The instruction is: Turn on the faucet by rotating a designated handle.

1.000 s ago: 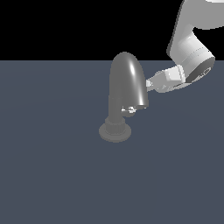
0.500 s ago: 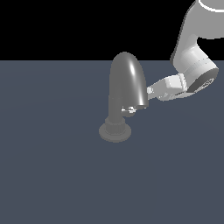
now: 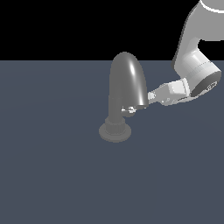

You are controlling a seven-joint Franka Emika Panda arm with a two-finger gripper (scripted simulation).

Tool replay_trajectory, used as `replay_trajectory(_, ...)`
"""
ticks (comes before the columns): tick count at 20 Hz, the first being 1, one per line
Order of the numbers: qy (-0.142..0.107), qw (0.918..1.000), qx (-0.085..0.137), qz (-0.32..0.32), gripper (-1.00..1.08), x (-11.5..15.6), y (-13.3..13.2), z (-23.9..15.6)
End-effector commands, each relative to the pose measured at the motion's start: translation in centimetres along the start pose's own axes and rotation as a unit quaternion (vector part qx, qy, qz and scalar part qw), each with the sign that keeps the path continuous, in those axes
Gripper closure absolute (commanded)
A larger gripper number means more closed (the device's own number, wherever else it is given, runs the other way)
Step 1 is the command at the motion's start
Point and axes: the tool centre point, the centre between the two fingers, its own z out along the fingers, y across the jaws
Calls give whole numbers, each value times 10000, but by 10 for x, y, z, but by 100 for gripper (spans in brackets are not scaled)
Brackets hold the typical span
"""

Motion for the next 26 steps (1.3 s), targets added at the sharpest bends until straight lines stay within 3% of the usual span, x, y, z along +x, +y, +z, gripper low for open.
replay_trajectory(1, -1, 10000, 0, 1, 108, 10, 3, 0)
replay_trajectory(7, -1, 10000, 0, 1, 108, 35, 10, 0)
replay_trajectory(8, -1, 10000, 0, 1, 108, 35, 10, 0)
replay_trajectory(9, 67, 9999, 15, -153, 108, 14, 9, 0)
replay_trajectory(21, -1, 10000, 1, -4, 108, 87, -18, 0)
replay_trajectory(22, -1, 10000, 1, -4, 108, 87, -18, 0)
replay_trajectory(23, 117, 9994, -45, -328, 108, 42, -11, 0)
replay_trajectory(26, 102, 9995, -39, -288, 108, 49, -19, 0)
